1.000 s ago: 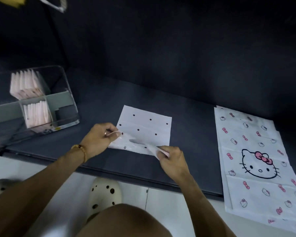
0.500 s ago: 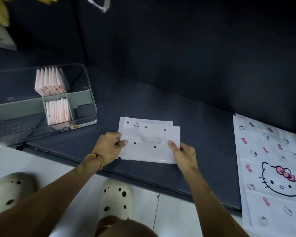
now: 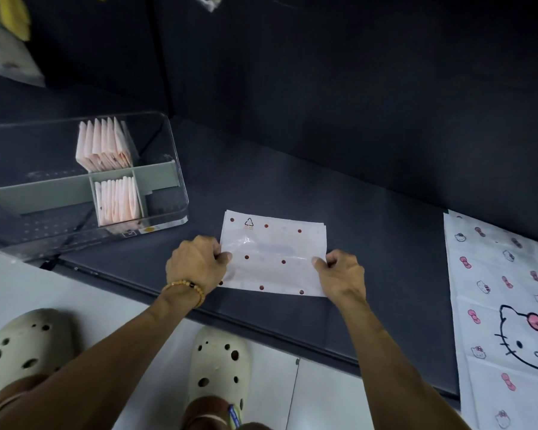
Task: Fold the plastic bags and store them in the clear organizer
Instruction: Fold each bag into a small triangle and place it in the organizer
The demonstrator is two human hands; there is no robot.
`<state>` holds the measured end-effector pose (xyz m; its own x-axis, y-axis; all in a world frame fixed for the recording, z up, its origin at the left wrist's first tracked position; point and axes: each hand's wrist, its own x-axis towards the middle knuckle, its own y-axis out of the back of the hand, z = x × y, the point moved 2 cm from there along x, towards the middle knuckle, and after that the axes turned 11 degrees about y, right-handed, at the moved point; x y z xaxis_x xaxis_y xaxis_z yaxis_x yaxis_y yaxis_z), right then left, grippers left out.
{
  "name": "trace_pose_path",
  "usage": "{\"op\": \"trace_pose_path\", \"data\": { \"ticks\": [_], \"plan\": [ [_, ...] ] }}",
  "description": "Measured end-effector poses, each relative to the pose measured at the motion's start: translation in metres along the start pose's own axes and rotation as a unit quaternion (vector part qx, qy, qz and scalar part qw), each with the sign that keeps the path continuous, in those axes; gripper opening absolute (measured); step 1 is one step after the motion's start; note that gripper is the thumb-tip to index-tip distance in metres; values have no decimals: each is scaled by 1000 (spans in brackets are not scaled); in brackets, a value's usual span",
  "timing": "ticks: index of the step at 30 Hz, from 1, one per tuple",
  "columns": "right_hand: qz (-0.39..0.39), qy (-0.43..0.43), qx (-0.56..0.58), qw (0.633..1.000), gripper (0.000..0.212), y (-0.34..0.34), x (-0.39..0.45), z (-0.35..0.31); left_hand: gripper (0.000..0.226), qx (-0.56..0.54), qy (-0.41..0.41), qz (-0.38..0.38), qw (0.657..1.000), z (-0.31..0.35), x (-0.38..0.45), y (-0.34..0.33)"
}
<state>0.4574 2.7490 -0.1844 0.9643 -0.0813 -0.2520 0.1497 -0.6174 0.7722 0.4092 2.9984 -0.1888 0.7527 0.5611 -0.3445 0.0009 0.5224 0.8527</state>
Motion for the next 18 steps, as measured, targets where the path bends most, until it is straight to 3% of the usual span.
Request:
{"op": "trace_pose_path", "data": {
  "ticks": [4, 7, 10, 15, 18],
  "plan": [
    [-14, 1, -24, 1000, 23, 0, 2, -3, 18, 46, -44, 68, 996, 3, -5, 1],
    [-17, -4, -33, 999, 22, 0, 2, -4, 22, 36, -207, 120, 970, 11, -18, -4],
    [-22, -2, -37, 999, 21, 0, 3, -5, 24, 71, -380, 89, 918, 9, -27, -18],
    [-10, -2, -37, 999, 21, -2, 5, -3, 47, 90, -355, 73, 928, 0, -32, -28],
    [26, -14, -34, 999, 21, -5, 0, -3, 49, 79, -348, 72, 931, -1, -33, -29]
  ]
}}
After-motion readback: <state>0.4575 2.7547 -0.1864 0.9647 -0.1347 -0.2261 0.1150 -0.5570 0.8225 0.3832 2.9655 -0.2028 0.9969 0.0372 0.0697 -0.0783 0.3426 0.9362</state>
